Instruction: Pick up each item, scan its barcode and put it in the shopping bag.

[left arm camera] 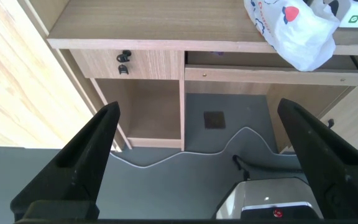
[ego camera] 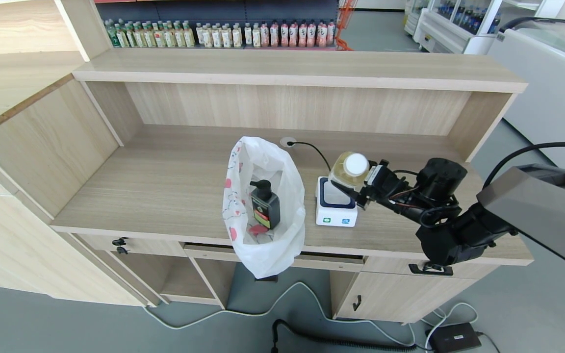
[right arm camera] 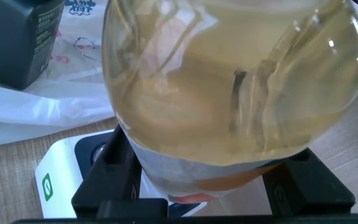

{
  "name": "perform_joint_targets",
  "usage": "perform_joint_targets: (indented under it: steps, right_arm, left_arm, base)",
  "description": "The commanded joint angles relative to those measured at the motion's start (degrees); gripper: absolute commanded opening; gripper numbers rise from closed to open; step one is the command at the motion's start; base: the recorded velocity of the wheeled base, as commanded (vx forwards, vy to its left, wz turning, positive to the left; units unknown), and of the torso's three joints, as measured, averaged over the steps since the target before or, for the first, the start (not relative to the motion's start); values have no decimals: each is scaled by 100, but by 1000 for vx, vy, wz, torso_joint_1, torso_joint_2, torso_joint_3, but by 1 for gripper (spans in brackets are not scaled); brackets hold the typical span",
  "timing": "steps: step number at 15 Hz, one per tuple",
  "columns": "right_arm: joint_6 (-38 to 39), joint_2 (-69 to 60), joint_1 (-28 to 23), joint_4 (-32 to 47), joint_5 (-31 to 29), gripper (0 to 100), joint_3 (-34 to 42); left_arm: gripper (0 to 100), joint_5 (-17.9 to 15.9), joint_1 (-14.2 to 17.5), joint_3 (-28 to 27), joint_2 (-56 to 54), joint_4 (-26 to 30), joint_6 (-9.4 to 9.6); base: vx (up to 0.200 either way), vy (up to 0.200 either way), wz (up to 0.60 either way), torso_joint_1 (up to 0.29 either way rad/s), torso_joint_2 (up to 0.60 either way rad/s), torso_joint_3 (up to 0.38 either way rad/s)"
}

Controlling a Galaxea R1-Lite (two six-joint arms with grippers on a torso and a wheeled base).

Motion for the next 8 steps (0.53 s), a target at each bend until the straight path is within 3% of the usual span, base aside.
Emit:
perform_joint_targets:
  steps: [1,5,6,8]
  right_arm:
    - [-3,-8,12,-6,-1,0,5]
    - [402,-386,83,-6,-326,0,76]
    - [700,-649,127,-6,-564,0,111]
    - [1553,-1458,223,178,-1583,0,550]
  left_arm:
    - [100,0,0,0,1,0,2]
    - [100,0,0,0,1,0,2]
    - [100,0,0,0,1,0,11]
    - [100,0,0,0,1,0,11]
  base:
    - [0,0,0,0,0,0]
    - [0,0,0,0,0,0]
    - [0,0,0,0,0,0]
    - [0,0,0,0,0,0]
